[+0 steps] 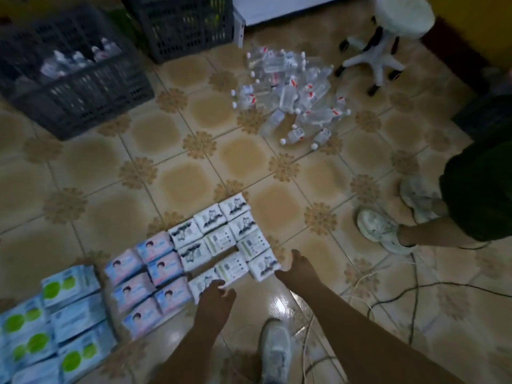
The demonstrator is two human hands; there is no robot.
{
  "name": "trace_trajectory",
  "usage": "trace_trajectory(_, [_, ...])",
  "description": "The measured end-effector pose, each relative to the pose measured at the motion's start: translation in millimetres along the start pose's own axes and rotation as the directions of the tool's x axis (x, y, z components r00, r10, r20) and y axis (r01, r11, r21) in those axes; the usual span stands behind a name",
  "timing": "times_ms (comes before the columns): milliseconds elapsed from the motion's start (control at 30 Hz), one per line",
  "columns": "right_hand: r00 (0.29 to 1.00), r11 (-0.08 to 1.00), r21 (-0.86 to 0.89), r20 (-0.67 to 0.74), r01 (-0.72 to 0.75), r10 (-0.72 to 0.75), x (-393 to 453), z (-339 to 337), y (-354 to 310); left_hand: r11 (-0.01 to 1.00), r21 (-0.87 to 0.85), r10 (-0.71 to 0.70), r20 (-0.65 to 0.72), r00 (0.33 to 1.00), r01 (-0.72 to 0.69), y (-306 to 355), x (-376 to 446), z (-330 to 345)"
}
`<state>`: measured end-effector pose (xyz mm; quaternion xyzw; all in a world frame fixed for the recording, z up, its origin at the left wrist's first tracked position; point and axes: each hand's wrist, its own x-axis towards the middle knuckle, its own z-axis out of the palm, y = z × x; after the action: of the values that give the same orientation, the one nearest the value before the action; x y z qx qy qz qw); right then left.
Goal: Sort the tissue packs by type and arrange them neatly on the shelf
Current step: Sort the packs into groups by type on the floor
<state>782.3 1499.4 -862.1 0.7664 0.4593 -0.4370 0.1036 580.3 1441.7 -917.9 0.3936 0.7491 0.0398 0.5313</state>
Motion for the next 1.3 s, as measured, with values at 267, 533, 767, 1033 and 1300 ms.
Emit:
trace_trajectory(267, [0.997,0.988,-0.138,-0.038,0.069,-0.074,148,97,68,0.759,0.562,0.407,-0.017,0.913,-0.328,12,162,92])
trace_trajectory(533, [0.969,0.960,-0.241,-0.167,0.140,-0.183,245,211,100,0.496,0.816,0.420,0.074,0.904,-0.297,-13,278,162])
trace_trajectory(767, [0.985,0.989,-0.130,-0.146,0.073,-0.092,226,156,119,0.541,0.811,0.388,-0.005,0.922,-0.223,20,250,159])
trace_trajectory(1033, [0.968,0.974,-0.096,-0.131,0.204,-0.215,84,-17,85,0.969,0.055,0.239,0.055,0.969,-0.242,134,104,59])
trace_trajectory(1300, [0.899,0.889,0.141,-0.116,0.435,-0.422,-181,-222,-41,0.926,-0.362,0.131,0.040,0.990,-0.108,266,-159,-149])
